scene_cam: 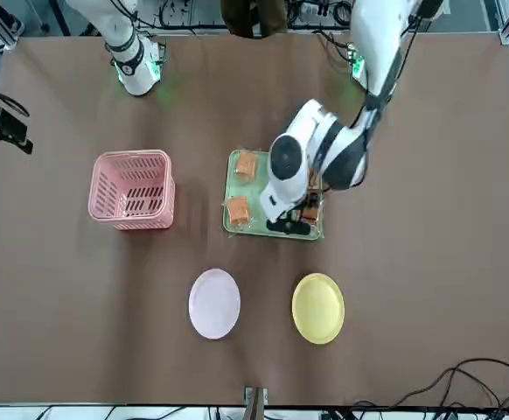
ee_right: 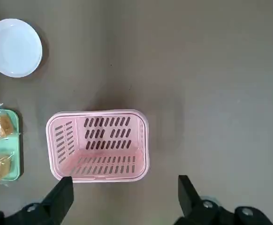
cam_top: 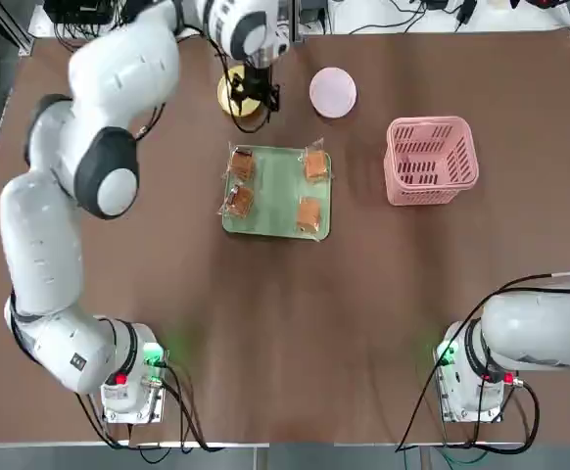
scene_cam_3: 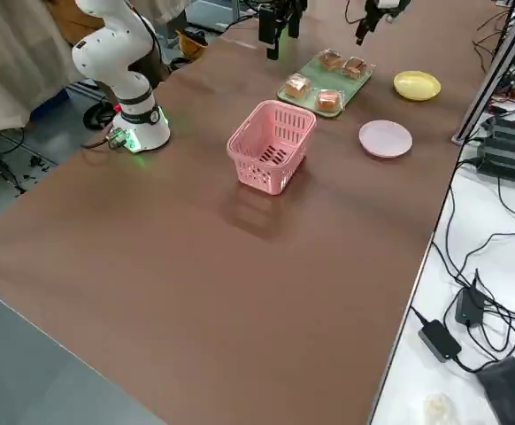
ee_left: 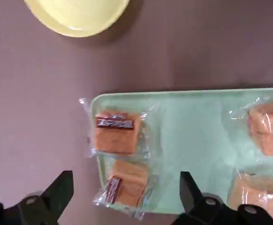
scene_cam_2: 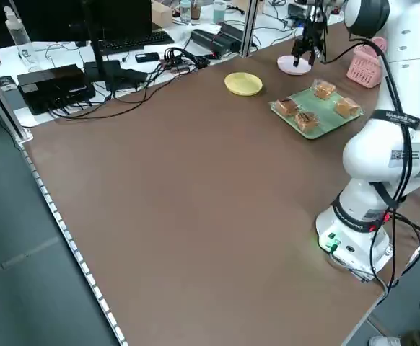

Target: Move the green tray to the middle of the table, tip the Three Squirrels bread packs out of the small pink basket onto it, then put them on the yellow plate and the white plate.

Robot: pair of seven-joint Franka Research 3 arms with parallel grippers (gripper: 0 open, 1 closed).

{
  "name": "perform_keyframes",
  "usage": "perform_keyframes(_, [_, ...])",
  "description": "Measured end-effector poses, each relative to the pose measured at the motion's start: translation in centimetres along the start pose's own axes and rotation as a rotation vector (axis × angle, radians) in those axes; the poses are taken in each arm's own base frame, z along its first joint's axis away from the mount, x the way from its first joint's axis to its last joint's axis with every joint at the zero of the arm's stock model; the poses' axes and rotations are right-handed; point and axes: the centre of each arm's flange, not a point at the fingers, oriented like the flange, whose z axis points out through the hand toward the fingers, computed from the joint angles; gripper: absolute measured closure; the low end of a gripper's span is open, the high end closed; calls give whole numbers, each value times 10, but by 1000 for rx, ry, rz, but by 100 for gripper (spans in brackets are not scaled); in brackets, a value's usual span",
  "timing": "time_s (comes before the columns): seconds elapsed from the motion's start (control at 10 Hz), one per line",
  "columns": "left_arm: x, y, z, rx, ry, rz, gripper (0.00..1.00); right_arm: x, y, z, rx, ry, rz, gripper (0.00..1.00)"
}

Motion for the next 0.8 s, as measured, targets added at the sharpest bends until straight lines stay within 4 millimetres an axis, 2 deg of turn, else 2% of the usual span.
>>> perform_keyframes(0.2, [-12, -65, -34, -32, 7, 15, 0, 0, 0, 0, 0, 0, -1, 1])
perform_keyframes(0.5, [-34, -181, -98, -52, 80, -17, 0, 0, -5, 0, 0, 0, -10, 2])
perform_keyframes(0.7, [-44, -246, -128, -57, 109, -76, 0, 1, -31, 2, -1, -3, -57, 4])
perform_keyframes(0.8, [-51, -268, -140, -56, 111, -86, 0, 3, -53, 8, -1, 1, -93, 4])
